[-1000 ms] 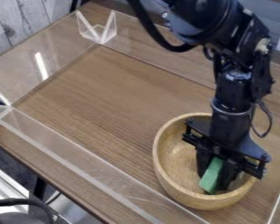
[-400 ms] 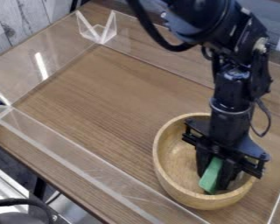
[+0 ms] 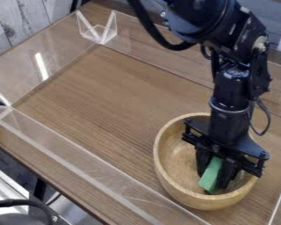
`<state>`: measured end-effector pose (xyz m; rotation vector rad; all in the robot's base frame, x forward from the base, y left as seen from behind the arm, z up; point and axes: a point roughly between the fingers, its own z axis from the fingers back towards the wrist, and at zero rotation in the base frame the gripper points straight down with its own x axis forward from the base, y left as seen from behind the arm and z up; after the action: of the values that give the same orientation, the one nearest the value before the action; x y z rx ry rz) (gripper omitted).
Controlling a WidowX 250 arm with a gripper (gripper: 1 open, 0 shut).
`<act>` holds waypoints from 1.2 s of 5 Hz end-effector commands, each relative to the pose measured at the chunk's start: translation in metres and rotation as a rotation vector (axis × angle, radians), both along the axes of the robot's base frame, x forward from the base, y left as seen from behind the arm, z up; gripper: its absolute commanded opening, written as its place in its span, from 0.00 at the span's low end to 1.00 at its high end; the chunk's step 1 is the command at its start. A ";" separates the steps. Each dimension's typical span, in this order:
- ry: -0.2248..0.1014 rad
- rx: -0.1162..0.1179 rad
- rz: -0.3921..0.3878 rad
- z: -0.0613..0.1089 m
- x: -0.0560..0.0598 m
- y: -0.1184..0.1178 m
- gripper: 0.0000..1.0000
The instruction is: Put the green block in the brown bowl
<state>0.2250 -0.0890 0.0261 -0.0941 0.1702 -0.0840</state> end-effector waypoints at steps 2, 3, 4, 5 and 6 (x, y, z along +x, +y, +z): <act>0.057 0.016 0.037 -0.014 -0.004 0.013 0.00; 0.064 0.017 0.039 -0.013 -0.004 0.015 1.00; 0.059 0.011 0.041 -0.005 -0.005 0.016 1.00; 0.037 0.009 0.050 0.007 -0.005 0.019 1.00; 0.017 0.008 0.058 0.017 -0.004 0.021 1.00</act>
<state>0.2124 -0.0685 0.0314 -0.0796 0.2382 -0.0293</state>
